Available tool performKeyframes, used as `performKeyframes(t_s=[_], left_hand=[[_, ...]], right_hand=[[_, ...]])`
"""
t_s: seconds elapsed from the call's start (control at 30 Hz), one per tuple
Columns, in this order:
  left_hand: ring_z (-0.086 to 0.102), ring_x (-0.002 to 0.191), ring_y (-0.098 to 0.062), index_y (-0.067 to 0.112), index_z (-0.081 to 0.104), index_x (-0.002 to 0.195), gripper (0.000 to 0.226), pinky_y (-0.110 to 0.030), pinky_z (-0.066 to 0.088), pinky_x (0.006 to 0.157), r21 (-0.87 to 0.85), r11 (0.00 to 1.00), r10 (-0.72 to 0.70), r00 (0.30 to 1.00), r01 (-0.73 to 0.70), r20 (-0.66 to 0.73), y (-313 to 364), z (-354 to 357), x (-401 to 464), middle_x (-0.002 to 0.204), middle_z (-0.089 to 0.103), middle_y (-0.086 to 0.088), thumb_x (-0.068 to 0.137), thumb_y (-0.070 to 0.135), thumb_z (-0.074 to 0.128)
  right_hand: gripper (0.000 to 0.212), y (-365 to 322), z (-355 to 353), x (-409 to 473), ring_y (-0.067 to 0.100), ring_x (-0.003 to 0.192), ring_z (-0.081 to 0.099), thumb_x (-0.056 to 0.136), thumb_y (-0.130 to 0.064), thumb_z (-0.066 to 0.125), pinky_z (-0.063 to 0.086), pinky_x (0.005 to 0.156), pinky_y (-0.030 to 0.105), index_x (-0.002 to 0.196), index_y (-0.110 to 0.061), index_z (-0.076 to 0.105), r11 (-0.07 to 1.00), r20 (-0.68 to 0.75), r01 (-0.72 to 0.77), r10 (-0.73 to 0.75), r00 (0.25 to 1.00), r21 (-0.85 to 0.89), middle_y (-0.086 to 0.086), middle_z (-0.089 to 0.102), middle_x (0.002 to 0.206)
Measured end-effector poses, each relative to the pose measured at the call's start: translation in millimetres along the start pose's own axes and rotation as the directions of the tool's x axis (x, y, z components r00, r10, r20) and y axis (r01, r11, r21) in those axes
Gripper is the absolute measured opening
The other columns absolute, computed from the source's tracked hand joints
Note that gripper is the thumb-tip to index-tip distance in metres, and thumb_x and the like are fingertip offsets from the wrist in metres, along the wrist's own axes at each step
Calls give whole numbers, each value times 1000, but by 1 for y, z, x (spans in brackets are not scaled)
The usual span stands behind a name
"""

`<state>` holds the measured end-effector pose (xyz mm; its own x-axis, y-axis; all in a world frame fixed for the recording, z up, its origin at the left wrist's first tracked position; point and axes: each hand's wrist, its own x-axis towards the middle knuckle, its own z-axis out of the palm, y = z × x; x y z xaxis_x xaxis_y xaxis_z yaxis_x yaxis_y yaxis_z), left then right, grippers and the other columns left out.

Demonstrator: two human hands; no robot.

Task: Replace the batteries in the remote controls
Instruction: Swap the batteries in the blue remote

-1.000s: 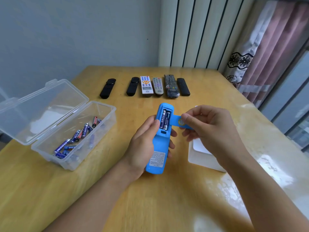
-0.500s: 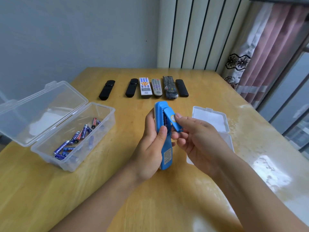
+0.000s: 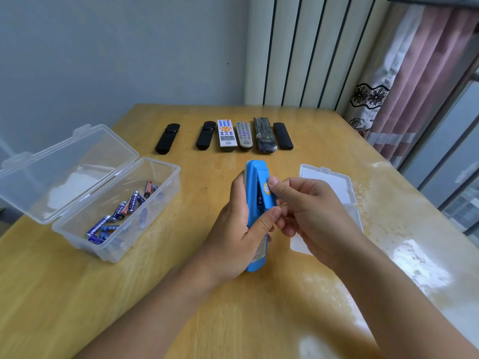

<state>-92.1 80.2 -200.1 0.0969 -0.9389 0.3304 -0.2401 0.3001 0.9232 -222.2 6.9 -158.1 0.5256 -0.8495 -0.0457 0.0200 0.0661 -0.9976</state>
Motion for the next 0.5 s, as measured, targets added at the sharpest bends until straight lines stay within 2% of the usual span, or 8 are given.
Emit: performKeyframes(t_s=[0.13,0.2,0.27,0.37,0.43,0.5], left_hand=[[68,79,-22,26,37,137,41,-41,62,73,-38,999,-29,1000,29,7,0,0,0,94,65,5,101,38,53],[67,75,-31,21,41,130,34,-41,62,69,-86,995,-58,998,59,16,1,0,0,93,63,2,101,35,50],[66,72,-33,19,43,128,32,-44,61,68,-132,987,-84,996,87,26,1,-1,-1,95,61,0,100,32,49],[65,70,-30,18,48,129,32,-41,58,64,-229,964,-123,990,136,68,2,-3,0,98,62,-4,99,29,48],[65,69,-27,18,51,130,32,-37,57,62,-343,918,-161,978,198,134,4,-5,1,97,63,-5,100,28,48],[66,69,-26,18,55,129,29,-37,58,61,-451,853,-184,959,264,214,7,-8,2,96,64,-6,103,29,49]], right_hand=[[42,2,-3,1,17,39,51,96,-35,66,39,38,22,63,-10,59,978,-18,113,-118,993,-177,6,55,48],[45,1,-6,2,17,37,50,93,-39,68,37,37,22,56,-15,60,943,-35,155,-173,984,-293,0,56,46],[46,0,-8,2,17,37,50,89,-42,72,36,37,21,54,-16,60,913,-62,175,-212,975,-368,-3,57,45],[32,-1,-14,3,15,41,56,83,-41,79,38,39,20,74,-14,65,867,-111,228,-306,946,-443,-5,62,55],[22,-3,-14,3,17,49,61,87,-37,76,42,43,24,95,-18,70,898,-80,219,-269,960,-382,-4,67,75],[18,-4,-15,3,18,55,59,94,-32,70,43,46,27,106,-18,71,939,-13,184,-196,981,-290,1,67,86]])
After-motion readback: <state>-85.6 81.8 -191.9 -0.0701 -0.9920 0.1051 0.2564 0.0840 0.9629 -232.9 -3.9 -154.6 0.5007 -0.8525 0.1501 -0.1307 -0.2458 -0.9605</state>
